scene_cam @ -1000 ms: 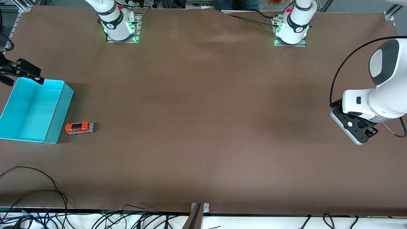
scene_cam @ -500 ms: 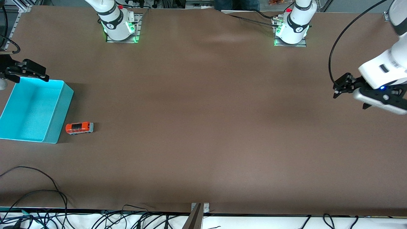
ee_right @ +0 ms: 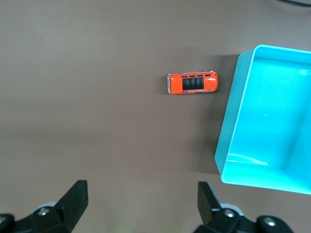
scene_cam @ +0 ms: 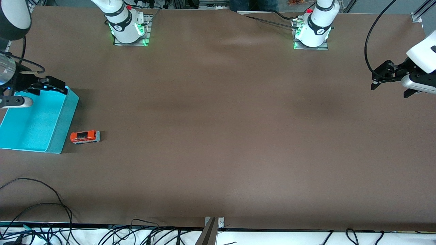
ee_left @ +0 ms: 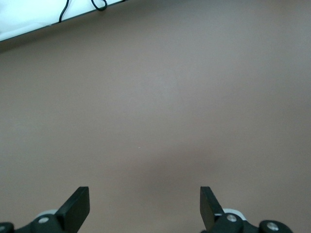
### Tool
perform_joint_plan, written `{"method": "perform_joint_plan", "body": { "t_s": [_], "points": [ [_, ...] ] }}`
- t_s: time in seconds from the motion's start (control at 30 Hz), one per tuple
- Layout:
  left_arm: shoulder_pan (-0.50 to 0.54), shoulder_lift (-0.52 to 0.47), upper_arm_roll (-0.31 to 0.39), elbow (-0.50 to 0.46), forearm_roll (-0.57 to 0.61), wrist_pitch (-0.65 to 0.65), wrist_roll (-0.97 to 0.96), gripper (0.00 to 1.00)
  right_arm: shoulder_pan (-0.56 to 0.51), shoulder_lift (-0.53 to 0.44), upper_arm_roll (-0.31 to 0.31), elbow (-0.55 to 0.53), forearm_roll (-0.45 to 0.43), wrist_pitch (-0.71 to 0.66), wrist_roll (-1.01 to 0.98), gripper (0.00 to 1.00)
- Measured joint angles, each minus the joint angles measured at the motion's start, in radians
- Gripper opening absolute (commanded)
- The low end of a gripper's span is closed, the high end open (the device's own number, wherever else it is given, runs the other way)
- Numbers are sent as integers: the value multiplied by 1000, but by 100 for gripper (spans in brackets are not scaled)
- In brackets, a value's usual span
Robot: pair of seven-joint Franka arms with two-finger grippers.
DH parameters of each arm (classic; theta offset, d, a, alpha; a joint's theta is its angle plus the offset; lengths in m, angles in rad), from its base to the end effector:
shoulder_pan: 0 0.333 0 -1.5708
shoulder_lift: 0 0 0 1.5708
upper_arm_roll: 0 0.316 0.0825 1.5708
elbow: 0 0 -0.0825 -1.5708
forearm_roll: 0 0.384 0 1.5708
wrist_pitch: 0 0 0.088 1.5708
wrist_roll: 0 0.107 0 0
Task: Wind up bus and store in blue box
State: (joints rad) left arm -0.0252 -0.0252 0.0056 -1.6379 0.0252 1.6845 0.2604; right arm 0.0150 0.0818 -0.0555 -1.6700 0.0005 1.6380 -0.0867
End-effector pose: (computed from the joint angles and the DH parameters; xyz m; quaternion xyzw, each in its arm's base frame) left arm 0.5570 -0.0085 0.6169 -0.9894 0.1404 -0.0341 0.0167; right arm 0.5754 -0.0222 0.5370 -0.9981 -0.0230 0.0568 0.0016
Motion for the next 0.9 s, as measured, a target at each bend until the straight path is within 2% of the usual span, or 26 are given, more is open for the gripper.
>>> {"method": "perform_joint_plan", "body": {
  "t_s": [0.47,0.77,0.9],
  "points": [
    [-2,-5,-9,1,-3,-80,-90,100,0,38,0,-160,0,225,0,100],
    [-4,-6,-9,1,-4,-108,-143,100,-9,119,-1,-174,0,320,0,100],
    [-2,-6,-6,2,-48,-113,-153,100,-23,150,-1,-174,0,355,0,100]
  ]
}}
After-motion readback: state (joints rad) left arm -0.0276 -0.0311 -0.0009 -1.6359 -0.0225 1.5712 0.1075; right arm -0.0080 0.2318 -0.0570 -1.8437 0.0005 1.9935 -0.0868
